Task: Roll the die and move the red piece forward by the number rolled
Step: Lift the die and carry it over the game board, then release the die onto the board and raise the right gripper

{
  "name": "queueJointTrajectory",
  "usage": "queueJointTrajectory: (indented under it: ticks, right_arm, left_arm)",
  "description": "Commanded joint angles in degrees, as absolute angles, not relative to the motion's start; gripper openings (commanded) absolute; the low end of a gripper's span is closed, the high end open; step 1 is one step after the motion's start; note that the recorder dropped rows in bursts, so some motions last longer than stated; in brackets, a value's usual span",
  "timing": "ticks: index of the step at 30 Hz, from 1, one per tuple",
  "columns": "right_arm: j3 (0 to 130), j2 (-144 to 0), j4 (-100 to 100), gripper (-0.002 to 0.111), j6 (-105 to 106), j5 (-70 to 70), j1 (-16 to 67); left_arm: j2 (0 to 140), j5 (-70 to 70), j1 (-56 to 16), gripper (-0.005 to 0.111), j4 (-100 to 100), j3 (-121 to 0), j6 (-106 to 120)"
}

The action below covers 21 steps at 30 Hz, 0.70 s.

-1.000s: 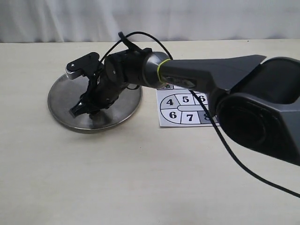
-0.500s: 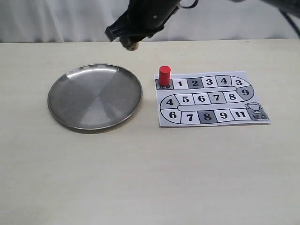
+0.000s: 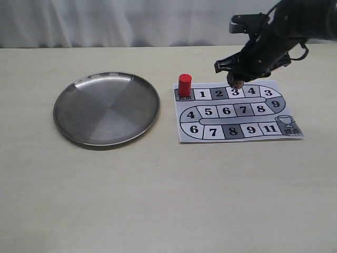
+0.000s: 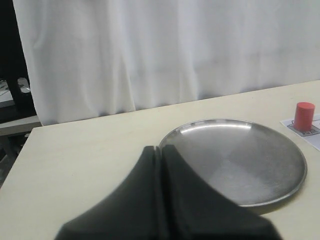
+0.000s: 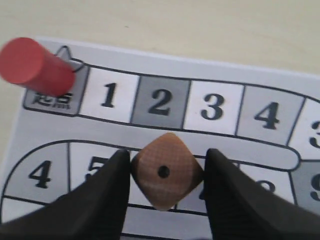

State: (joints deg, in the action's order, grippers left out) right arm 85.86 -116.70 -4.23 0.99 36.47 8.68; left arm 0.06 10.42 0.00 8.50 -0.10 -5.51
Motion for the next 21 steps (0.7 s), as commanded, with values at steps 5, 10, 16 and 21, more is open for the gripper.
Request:
queueJointTrajectory:
  ticks: [5,10,16,21]
  right_arm:
    - [81.5,-116.2,-4.9,0.004,-0.5,29.9,8.1]
    - [80.4,-116.2,-4.9,0.010,-0.5,27.9,8.1]
    - [80.4,-116.2,-4.9,0.048,-0.5,26.4,8.1]
    - [80.4,-116.2,-4.9,0.080,1.7,24.5,8.1]
  left_arm:
    - [0.0,9.9,0.0,0.000,8.3,0.0,-5.6]
    - [0.0,9.9,0.0,0.000,8.3,0.0,-5.6]
    - [0.0,9.9,0.0,0.000,8.3,0.0,-5.6]
    - [0.0,9.9,0.0,0.000,8.3,0.0,-5.6]
